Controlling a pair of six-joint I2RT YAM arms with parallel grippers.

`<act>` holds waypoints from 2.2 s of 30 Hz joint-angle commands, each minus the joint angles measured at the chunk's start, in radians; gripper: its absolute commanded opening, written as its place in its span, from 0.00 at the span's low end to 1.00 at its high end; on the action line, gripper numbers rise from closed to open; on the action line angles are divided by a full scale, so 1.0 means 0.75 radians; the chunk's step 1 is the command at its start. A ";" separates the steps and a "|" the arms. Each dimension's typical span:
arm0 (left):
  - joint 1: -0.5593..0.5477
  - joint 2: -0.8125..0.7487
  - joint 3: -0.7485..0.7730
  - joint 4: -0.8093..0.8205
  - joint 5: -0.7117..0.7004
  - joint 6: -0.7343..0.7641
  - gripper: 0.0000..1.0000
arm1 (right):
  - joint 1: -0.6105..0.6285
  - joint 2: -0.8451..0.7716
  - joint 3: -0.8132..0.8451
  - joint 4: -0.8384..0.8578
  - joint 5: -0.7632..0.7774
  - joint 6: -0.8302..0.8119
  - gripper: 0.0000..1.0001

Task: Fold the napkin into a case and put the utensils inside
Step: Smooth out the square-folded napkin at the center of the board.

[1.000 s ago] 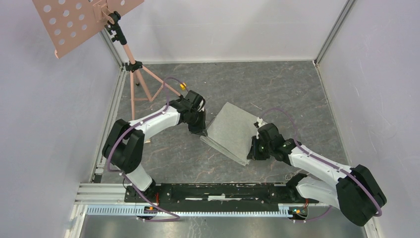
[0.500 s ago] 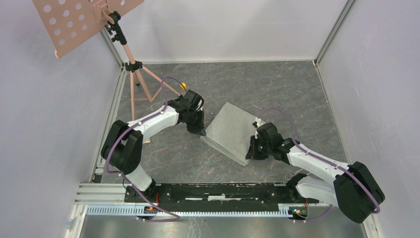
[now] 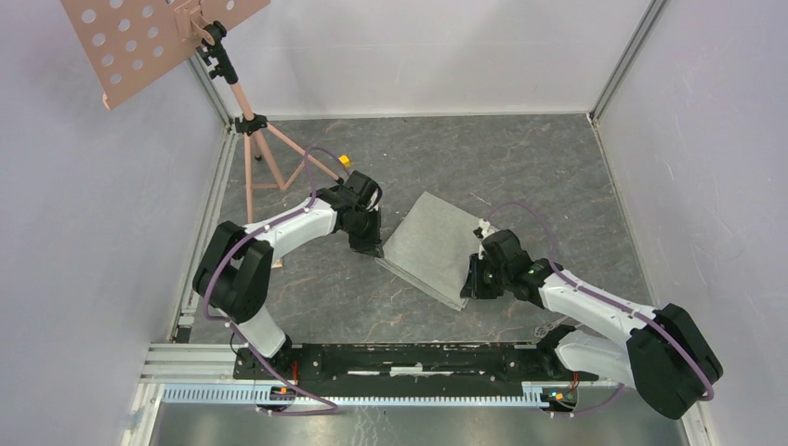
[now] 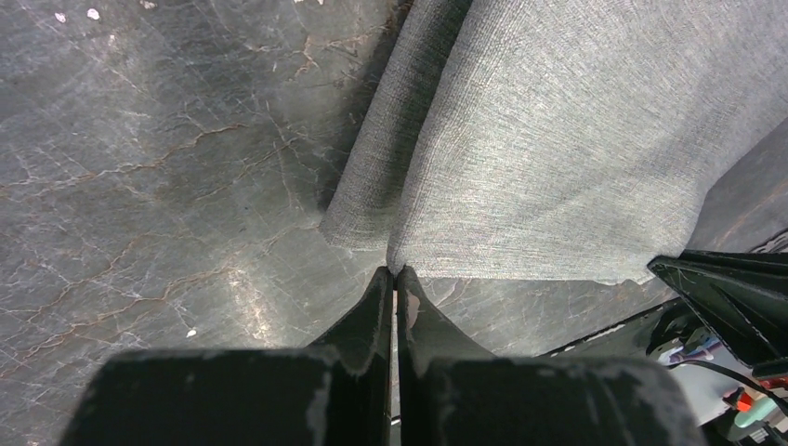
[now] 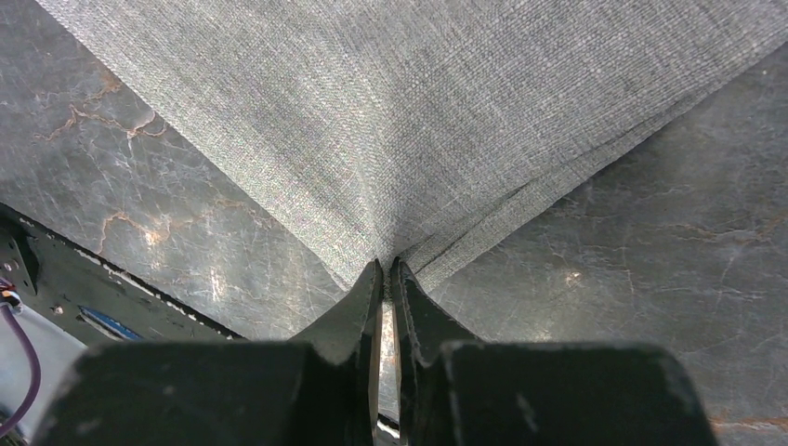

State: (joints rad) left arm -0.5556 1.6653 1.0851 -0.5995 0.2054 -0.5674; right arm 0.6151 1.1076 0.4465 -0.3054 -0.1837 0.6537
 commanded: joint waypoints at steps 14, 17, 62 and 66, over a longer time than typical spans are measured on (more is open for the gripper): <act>0.035 0.049 -0.031 -0.008 -0.093 0.082 0.02 | 0.007 -0.006 -0.026 -0.022 -0.020 -0.035 0.12; 0.034 0.064 -0.024 -0.009 -0.091 0.085 0.02 | 0.008 0.000 -0.035 -0.020 -0.014 -0.035 0.13; 0.024 0.096 0.078 0.016 0.075 0.030 0.30 | -0.454 0.375 0.539 0.001 -0.146 -0.573 0.61; 0.027 0.125 0.130 -0.006 0.069 0.040 0.32 | -0.540 0.480 0.556 0.118 -0.258 -0.515 0.60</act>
State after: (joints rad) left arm -0.5346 1.7863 1.1240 -0.5694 0.2485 -0.5400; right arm 0.2581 1.3983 0.8413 -0.2840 -0.2996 0.2604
